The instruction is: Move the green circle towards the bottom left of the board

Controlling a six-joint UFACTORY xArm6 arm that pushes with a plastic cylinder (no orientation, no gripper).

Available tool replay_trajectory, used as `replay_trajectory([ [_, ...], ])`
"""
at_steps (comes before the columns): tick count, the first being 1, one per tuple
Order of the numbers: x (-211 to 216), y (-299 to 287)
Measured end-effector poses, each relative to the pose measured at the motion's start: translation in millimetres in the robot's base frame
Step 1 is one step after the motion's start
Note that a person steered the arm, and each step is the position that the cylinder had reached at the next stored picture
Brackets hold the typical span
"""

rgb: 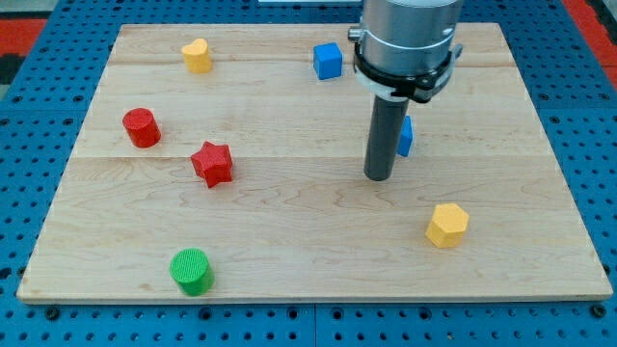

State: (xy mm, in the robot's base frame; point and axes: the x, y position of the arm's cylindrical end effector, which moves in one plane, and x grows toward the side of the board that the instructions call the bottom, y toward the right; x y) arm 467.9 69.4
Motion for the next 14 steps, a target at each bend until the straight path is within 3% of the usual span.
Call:
replay_trajectory([
  [7, 2, -98],
  [8, 25, -95],
  [14, 26, 8],
])
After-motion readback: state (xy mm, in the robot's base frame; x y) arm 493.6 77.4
